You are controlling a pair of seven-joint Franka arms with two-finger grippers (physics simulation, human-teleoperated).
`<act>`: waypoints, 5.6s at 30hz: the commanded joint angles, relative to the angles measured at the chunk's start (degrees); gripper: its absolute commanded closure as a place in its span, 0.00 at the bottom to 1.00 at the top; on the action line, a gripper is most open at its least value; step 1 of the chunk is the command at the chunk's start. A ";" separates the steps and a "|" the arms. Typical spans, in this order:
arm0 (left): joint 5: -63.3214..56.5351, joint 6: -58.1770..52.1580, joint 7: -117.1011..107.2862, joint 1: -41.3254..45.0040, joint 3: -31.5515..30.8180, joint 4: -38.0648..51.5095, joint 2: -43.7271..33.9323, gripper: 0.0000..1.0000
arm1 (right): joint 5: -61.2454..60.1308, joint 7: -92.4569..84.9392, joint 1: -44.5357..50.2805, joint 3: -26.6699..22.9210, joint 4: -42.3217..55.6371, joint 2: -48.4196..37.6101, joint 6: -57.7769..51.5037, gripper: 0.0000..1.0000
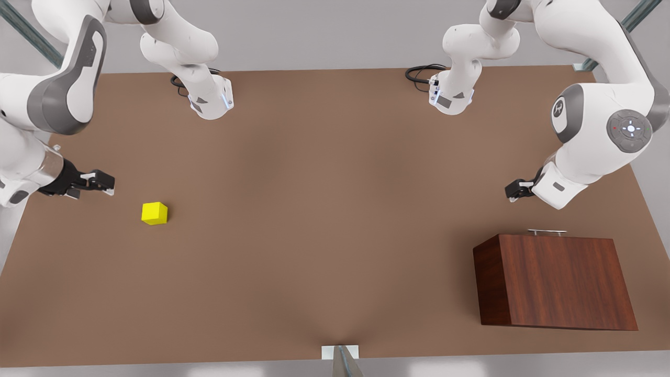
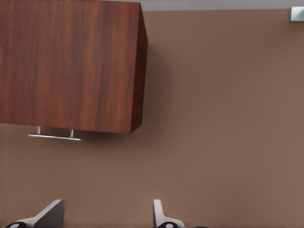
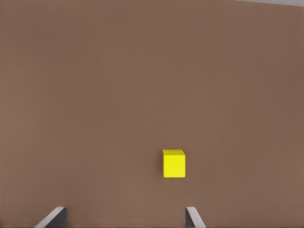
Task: Open the drawer with left arm, place the square in the middle with right arm, and place the square in the drawer with left arm
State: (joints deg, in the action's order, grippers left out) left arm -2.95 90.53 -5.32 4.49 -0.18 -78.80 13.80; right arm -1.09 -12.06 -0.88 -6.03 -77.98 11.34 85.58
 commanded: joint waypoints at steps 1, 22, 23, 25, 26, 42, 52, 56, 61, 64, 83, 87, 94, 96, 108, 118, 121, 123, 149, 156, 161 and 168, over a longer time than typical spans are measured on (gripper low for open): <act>-0.75 0.00 -0.04 -0.01 0.00 -0.04 0.00 0.00 | 0.04 0.02 0.35 -0.03 -0.59 0.00 0.55 0.00; -0.92 50.62 -69.38 -0.54 13.80 -50.57 -16.88 0.00 | 1.18 2.75 -2.55 -1.53 -37.07 5.26 38.52 0.00; -0.92 51.77 -69.47 -0.71 13.97 -50.57 -15.91 0.00 | 1.18 2.75 -2.63 -2.23 -37.15 6.85 39.22 0.00; -0.92 54.84 -69.38 -1.41 14.68 -50.49 -13.63 0.00 | 1.18 1.61 -2.98 -2.49 -39.70 8.17 44.40 0.00; -0.92 55.55 -69.47 -1.94 14.68 -50.49 -12.84 0.00 | 1.18 1.52 -3.16 -2.58 -41.11 8.17 46.60 0.00; -1.01 62.84 -68.15 -4.84 15.29 -46.00 -1.85 0.00 | 1.18 0.99 -3.95 -3.28 -47.18 13.79 58.38 0.02; -0.92 65.30 -68.24 -4.84 15.29 -45.92 0.79 0.00 | 1.27 -1.47 -4.74 -3.20 -47.09 14.59 59.00 0.22; -1.01 65.30 -68.15 -4.84 15.29 -45.65 1.40 0.00 | 1.27 -1.65 -4.83 -3.11 -47.09 14.59 59.00 0.22; -1.10 64.95 -68.15 -4.75 15.29 -45.74 2.19 0.00 | 1.27 -3.05 -5.27 -3.11 -47.09 14.41 58.91 0.25; -1.18 64.42 -68.07 -4.67 15.29 -45.92 2.02 0.00 | 1.27 -3.14 -5.27 -3.11 -47.09 13.71 58.30 0.25; -1.10 56.51 -68.15 -4.49 15.29 -47.67 -2.82 0.00 | 0.30 21.80 4.03 7.97 -41.73 6.94 48.81 0.27; -1.10 56.34 -68.15 -4.49 15.29 -48.11 -2.99 0.00 | -0.84 46.59 17.40 9.72 -29.43 13.62 45.99 0.27; -1.18 54.67 -68.15 -4.49 15.29 -50.66 -5.63 0.00 | -1.28 80.61 33.57 13.94 3.09 36.90 45.55 0.26; -1.18 54.58 -68.15 -4.49 15.21 -51.10 -5.89 0.00 | -1.28 84.57 35.33 13.94 10.73 42.00 45.55 0.25; -1.18 52.65 -68.15 -4.49 15.29 -53.47 -8.44 0.00 | -1.10 75.27 30.43 13.77 -3.73 25.34 45.55 0.00; -1.36 52.38 -68.15 -4.49 15.29 -54.35 -8.79 0.00 | 6.10 5.03 -1.49 6.03 -7.20 1.05 8.13 0.00; -3.38 52.56 -68.07 -4.49 15.38 -54.35 -8.62 0.00 | 5.05 6.61 -2.02 5.68 -4.99 0.96 5.47 0.00; -3.91 52.91 -67.98 -4.49 16.08 -54.27 -8.53 0.00 | 4.70 6.62 -2.02 5.77 -1.38 2.02 4.59 0.00; 3.12 23.55 -22.54 14.49 1.76 -15.78 1.13 0.00 | 4.70 6.53 -4.39 5.59 2.13 2.02 6.79 0.00; 7.87 21.18 -13.05 17.57 -9.93 7.08 26.45 0.00 | 4.78 6.53 -4.57 5.59 2.22 2.28 6.97 0.00; 0.05 31.02 -8.56 23.98 -9.84 7.52 30.84 0.00 | 4.78 6.53 -4.48 5.59 2.22 2.37 6.97 0.00; -11.29 37.53 -7.33 25.83 -9.84 7.61 34.62 0.00 | 4.78 6.53 -4.57 5.59 2.22 2.28 6.97 0.00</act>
State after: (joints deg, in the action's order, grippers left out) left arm -11.13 128.39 -11.66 30.32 -10.02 -71.16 48.63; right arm 3.69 -5.54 -5.43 -0.44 -75.70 13.63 92.55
